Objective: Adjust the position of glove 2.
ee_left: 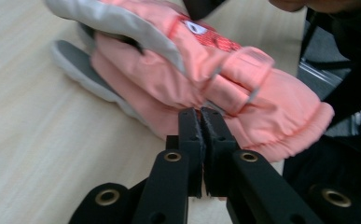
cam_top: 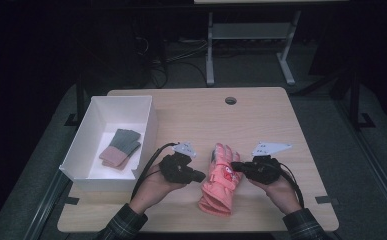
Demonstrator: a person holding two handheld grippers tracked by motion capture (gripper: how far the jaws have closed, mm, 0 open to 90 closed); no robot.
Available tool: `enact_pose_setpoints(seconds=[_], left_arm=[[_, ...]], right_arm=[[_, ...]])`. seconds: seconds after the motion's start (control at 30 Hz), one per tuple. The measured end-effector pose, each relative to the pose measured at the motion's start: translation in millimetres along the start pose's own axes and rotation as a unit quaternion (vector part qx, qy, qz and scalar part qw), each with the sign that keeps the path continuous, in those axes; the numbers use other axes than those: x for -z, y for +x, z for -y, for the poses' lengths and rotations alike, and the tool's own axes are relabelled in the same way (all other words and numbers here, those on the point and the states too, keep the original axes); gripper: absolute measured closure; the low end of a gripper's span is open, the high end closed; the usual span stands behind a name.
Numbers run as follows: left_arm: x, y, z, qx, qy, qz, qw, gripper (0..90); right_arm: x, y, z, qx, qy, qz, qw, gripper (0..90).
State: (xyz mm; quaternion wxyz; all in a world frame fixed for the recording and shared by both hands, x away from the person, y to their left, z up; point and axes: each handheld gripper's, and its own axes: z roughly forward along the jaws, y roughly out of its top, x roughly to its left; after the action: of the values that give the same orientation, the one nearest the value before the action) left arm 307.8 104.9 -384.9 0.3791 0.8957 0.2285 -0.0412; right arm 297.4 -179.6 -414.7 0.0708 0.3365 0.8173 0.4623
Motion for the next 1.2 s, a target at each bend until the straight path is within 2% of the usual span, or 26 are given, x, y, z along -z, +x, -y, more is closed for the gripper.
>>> enact_pose_setpoints(seconds=[0.07,0.2,0.23,0.27,0.3,0.33,0.4,0.47,0.57,0.63,0.7,0.73,0.83,0.87,0.93,1.0,1.03,1.13,1.2], left_arm=[[1.3,0.5,-0.1,0.002,-0.001,-0.005,1.0,82.7],[4.3,3.4,-0.9,0.01,-0.014,-0.019,0.9997,66.8],[5.1,4.3,-1.6,0.014,-0.014,-0.024,0.9995,66.8],[5.2,5.3,-3.9,0.018,-0.018,-0.029,0.9993,57.7],[5.2,5.3,-3.9,0.018,-0.018,-0.029,0.9993,53.0],[4.9,5.9,-7.1,0.023,-0.022,-0.035,0.9989,48.4],[4.8,7.0,-9.0,0.023,-0.022,-0.034,0.9989,45.6],[0.9,11.0,-14.8,0.037,-0.034,-0.034,0.9981,38.2],[-3.9,14.0,-18.9,0.043,-0.032,-0.028,0.9981,35.7],[-10.4,15.4,-23.1,0.051,-0.038,-0.027,0.9976,30.1],[-22.7,18.7,-28.1,0.06,-0.034,-0.03,0.9971,26.8],[-22.7,18.7,-28.1,0.06,-0.034,-0.03,0.9971,25.2],[-36.5,24.2,-28.9,0.069,-0.026,-0.036,0.9966,21.1],[-42.4,25.2,-28.0,0.079,-0.02,-0.038,0.996,20.4],[-48.9,26.4,-25.6,0.085,-0.01,-0.037,0.9957,17.1],[-55.0,27.5,-20.5,0.096,-0.009,-0.035,0.9948,15.2],[-55.0,27.5,-20.5,0.096,-0.009,-0.035,0.9948,15.2],[-61.2,28.9,-15.3,0.093,0.012,-0.036,0.9949,14.8],[-67.4,31.4,-9.9,0.109,0.015,-0.029,0.9935,12.9]], right_arm=[[-0.4,-0.5,1.9,-0.001,0.004,0.0,1.0,89.9],[-7.5,-0.7,9.1,0.001,0.021,0.002,0.9998,90.0],[-10.4,-0.4,10.5,0.004,0.026,0.005,0.9996,90.0],[-16.4,2.2,13.1,0.006,0.039,0.006,0.9992,90.0],[-16.4,2.2,13.1,0.006,0.039,0.006,0.9992,90.0],[-21.4,5.8,13.7,0.022,0.047,0.012,0.9986,90.0],[-22.8,7.8,13.3,0.019,0.051,0.013,0.9984,90.0],[-29.3,9.1,14.2,0.022,0.061,0.012,0.9978,90.0],[-33.0,9.9,15.1,0.02,0.066,0.012,0.9975,90.0],[-35.6,10.3,15.9,0.026,0.069,0.014,0.9972,90.0],[-38.3,12.0,16.5,0.03,0.073,0.018,0.9967,90.0],[-38.3,12.0,16.5,0.03,0.073,0.018,0.9967,90.0],[-39.7,13.4,16.6,0.032,0.076,0.02,0.9964,90.0],[-39.7,13.4,16.7,0.032,0.077,0.02,0.9963,90.0],[-39.7,13.2,16.8,0.031,0.077,0.02,0.9963,90.0],[-40.0,13.2,17.4,0.033,0.078,0.02,0.9962,90.0],[-40.0,13.2,17.4,0.033,0.078,0.02,0.9962,90.0],[-40.4,13.1,17.7,0.033,0.078,0.02,0.9962,90.0],[-40.6,13.1,18.1,0.031,0.079,0.021,0.9962,90.0]])
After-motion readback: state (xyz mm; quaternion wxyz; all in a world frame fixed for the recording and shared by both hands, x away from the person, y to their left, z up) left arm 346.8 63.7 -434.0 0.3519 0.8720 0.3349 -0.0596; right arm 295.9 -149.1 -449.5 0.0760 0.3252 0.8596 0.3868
